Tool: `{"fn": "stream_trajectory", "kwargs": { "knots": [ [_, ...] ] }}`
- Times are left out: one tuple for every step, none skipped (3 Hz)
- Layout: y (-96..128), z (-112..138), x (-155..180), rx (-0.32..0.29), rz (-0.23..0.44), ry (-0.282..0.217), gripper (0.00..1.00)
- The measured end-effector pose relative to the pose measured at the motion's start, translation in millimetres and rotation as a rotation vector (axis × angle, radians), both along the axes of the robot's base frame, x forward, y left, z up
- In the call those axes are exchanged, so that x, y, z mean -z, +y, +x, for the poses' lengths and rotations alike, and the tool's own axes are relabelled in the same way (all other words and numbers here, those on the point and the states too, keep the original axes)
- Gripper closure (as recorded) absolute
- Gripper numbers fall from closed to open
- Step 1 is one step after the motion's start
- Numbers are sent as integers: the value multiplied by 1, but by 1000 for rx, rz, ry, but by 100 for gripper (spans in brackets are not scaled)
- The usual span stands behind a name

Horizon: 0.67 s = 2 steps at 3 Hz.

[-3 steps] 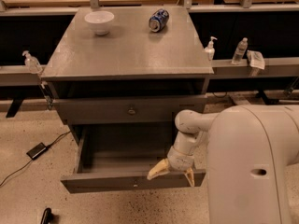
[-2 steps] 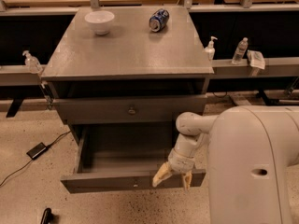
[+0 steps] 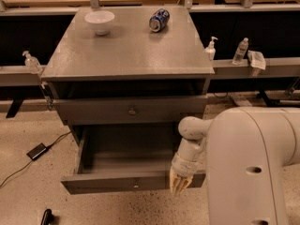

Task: Close middle drawer

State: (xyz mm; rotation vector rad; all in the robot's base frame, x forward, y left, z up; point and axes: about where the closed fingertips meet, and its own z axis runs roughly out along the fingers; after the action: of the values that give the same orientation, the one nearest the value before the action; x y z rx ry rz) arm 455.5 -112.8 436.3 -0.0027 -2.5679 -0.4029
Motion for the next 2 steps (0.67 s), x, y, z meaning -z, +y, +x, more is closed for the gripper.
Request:
{"fn": "stream_trajectory", "kwargs": {
  "knots": [
    [-25, 11, 17, -28, -145, -44, 99],
    [-52, 24, 31, -58, -281, -97, 100]
  ]
}}
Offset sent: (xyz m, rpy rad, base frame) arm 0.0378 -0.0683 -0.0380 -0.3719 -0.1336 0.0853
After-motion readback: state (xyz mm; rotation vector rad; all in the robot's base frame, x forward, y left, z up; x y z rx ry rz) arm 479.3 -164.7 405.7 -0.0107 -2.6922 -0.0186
